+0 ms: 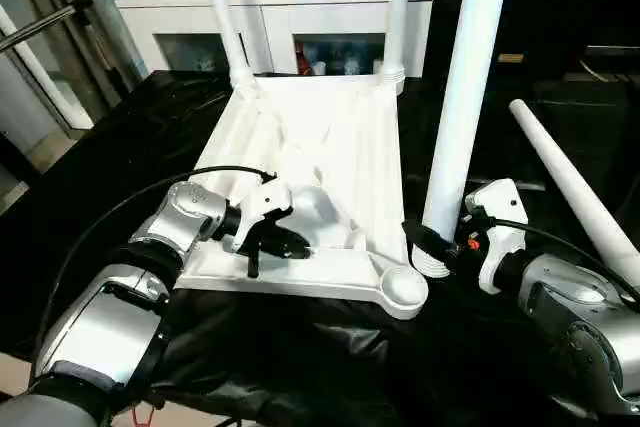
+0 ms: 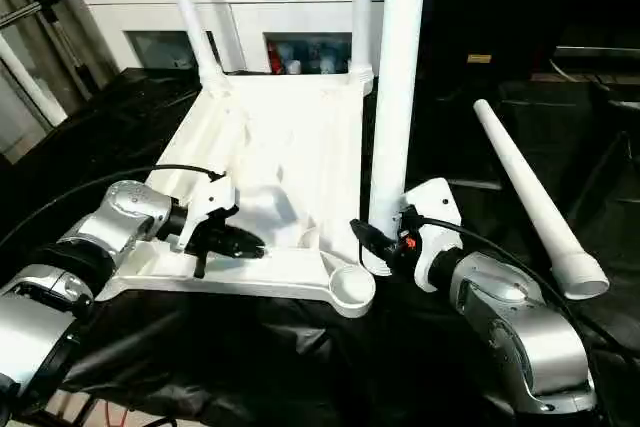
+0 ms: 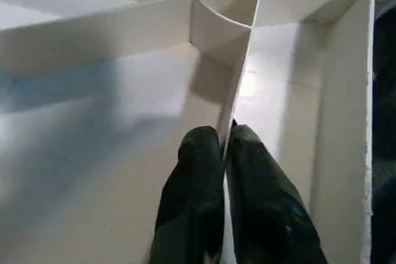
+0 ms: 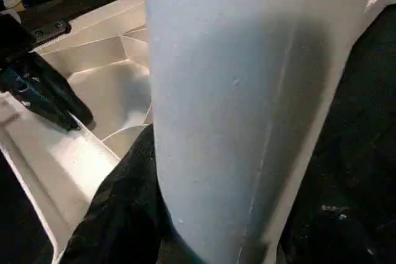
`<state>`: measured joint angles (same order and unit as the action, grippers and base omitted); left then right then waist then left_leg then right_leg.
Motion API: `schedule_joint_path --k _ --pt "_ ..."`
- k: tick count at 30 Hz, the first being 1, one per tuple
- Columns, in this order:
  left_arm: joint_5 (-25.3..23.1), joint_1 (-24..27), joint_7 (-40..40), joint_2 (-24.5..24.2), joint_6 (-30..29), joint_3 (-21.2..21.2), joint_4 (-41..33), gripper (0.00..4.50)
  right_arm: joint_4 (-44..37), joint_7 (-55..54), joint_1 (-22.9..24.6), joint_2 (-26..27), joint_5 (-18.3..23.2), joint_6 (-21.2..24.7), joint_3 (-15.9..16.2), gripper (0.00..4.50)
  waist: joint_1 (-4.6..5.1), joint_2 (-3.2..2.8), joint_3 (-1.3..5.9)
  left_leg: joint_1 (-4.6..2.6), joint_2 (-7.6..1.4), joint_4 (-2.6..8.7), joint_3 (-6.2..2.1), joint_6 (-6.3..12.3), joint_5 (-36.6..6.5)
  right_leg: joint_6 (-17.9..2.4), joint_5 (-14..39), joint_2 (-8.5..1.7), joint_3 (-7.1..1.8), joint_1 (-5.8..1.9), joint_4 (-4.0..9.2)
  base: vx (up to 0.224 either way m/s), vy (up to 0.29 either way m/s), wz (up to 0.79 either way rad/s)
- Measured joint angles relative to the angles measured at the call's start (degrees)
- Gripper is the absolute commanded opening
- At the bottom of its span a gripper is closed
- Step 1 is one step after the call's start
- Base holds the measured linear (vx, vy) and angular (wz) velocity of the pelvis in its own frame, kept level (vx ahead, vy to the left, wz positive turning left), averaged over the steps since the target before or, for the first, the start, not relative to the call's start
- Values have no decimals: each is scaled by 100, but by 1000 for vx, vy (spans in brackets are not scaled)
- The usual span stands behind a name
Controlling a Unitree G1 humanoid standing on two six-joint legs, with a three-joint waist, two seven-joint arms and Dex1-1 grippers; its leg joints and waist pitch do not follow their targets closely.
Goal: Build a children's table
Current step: Insert table leg to table base
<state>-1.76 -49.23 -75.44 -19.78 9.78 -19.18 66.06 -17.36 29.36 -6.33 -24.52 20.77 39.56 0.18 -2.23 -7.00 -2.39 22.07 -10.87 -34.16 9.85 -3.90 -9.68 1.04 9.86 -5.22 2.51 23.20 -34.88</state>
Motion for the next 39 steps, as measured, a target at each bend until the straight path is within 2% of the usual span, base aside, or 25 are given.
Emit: schedule_joint_path --k 7,12,19,23,30,33,35,36,39 --pt "-187 96 400 26 171 -40 -118 0 5 -2 -28 14 1 -1 5 192 56 -11 10 -14 0 1 0 2 -1 26 15 0 1 -13 1 0 0 0" --pt "-8 560 816 64 -324 247 -843 0 5 -10 -50 94 8 -19 31 192 64 -6 7 -25 0 1 -1 2 -1 29 17 -1 1 -12 1 0 0 0" --pt "218 1943 1435 110 -1321 462 -3296 0 90 -18 -79 179 -2 -37 67 192 86 5 1 -10 -2 2 -3 2 -1 28 17 -2 6 5 7 0 0 0" --pt "205 2199 1718 186 -1716 468 -3877 0 177 -18 -205 203 -20 -118 86 192 60 4 2 -2 -2 6 -3 3 -2 35 21 -1 8 11 7 0 0 0" --pt "99 2464 2212 248 -2071 463 -4480 0 216 68 -286 232 -39 -148 201 192 69 75 -13 0 -2 20 -1 3 -2 43 28 1 4 23 9 0 0 0" --pt "151 2558 2280 229 -2108 497 -4663 49 298 119 -355 191 -48 -176 201 192 69 126 -40 4 -2 22 0 3 -2 43 27 2 4 30 9 0 0 0" --pt "266 2633 2185 150 -2121 554 -4886 49 380 125 -395 147 -64 -219 194 192 53 149 -38 6 -3 22 1 3 -2 43 27 2 4 32 8 0 0 0" --pt "329 2641 2150 102 -2112 588 -4993 83 448 122 -461 141 -70 -224 190 192 40 158 -38 6 -2 22 2 3 -2 43 27 1 3 32 8 0 0 0" --pt "454 2640 2138 190 -2120 708 -5156 91 553 103 -525 160 -80 -252 156 192 6 173 -44 10 0 22 6 3 -2 42 27 -1 -2 31 9 0 0 0"
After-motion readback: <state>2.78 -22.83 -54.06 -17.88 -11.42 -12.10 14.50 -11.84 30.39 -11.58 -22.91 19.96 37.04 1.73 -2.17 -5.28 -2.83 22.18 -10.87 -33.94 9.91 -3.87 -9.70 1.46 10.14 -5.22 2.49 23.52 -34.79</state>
